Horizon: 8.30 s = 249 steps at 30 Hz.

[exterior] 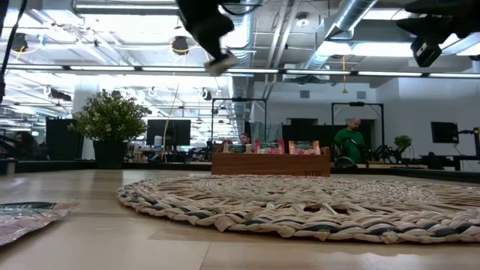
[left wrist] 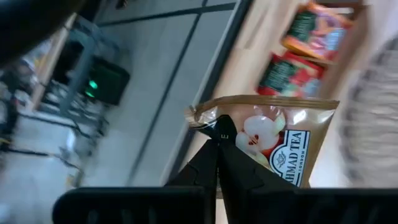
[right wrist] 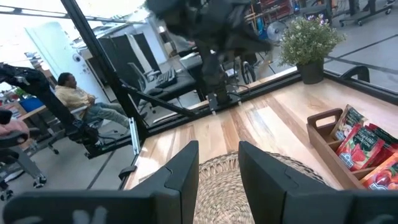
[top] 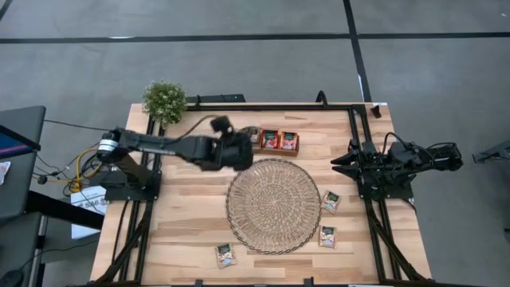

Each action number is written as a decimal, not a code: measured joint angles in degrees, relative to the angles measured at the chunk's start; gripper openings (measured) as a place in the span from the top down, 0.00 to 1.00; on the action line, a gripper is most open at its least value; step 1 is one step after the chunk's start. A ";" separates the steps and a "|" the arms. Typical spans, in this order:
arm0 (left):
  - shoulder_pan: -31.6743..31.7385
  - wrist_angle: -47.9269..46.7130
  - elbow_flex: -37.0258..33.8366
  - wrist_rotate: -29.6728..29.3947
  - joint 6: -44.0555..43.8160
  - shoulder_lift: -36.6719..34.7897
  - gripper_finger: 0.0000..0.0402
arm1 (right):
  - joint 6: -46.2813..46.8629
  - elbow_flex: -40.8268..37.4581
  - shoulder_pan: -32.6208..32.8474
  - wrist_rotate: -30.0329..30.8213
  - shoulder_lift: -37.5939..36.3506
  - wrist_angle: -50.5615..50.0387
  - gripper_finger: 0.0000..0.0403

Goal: Pick & Place Tea
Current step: Put the brown tea bag into the left section of the wooden organizer

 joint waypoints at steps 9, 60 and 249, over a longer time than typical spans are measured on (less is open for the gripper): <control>8.24 14.45 0.00 2.58 25.34 8.51 1.00 | 0.07 0.00 -0.02 0.87 0.02 0.00 0.74; 13.16 23.47 -1.62 -0.33 32.69 23.81 1.00 | 0.98 0.02 -0.01 2.29 0.02 -1.65 0.74; -28.13 1.24 -11.58 48.80 -68.11 18.54 0.70 | 0.39 0.02 0.00 2.23 -0.07 -2.62 0.74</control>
